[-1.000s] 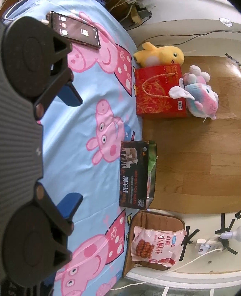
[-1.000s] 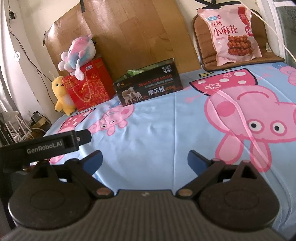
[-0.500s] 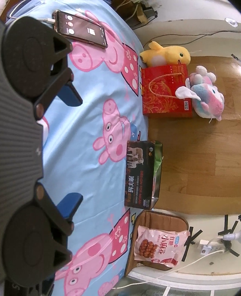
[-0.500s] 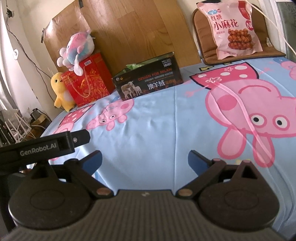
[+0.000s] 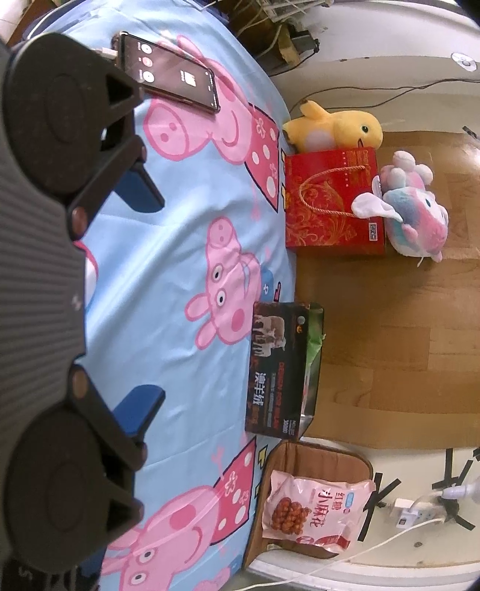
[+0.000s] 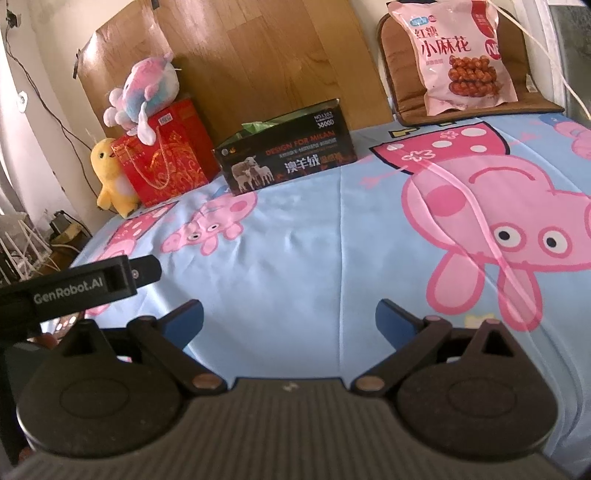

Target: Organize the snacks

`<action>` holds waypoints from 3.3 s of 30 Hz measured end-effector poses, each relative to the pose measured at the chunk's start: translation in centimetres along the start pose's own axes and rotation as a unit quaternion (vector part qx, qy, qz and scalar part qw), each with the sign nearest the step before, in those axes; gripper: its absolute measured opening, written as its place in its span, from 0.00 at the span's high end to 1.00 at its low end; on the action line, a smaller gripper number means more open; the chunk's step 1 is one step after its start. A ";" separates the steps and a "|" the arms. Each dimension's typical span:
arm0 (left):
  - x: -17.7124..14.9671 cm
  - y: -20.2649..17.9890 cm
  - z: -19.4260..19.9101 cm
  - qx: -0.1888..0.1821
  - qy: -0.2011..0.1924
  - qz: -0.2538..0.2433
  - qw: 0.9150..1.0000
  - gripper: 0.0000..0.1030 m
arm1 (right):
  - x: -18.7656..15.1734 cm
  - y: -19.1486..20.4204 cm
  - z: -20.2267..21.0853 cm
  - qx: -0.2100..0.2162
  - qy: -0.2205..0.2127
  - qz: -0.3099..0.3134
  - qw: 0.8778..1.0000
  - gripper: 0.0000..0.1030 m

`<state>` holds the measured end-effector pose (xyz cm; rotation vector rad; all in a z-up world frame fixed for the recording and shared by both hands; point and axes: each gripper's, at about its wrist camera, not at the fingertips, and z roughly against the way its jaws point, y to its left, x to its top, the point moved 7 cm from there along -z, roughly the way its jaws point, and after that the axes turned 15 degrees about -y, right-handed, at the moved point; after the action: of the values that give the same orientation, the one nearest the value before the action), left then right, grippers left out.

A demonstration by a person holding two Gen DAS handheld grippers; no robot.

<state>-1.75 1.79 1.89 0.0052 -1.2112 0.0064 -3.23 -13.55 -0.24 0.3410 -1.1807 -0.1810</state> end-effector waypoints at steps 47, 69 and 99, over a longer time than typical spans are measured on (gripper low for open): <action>0.5 0.4 0.6 0.021 -0.029 -0.012 0.999 0.00 | -0.6 -0.4 -0.5 -0.021 0.021 0.017 0.999 0.01; 0.8 1.5 0.3 0.046 -0.041 -0.004 0.998 0.00 | -0.3 -0.5 -0.3 -0.020 0.006 0.026 0.999 0.01; 1.3 1.9 0.6 0.064 -0.070 -0.030 0.995 0.00 | -0.1 -0.7 -0.6 -0.026 0.002 0.029 0.999 0.01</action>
<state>-1.87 3.69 3.37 0.1567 -1.3492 0.0327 -2.69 -14.02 -0.80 0.2612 -1.1787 -0.1604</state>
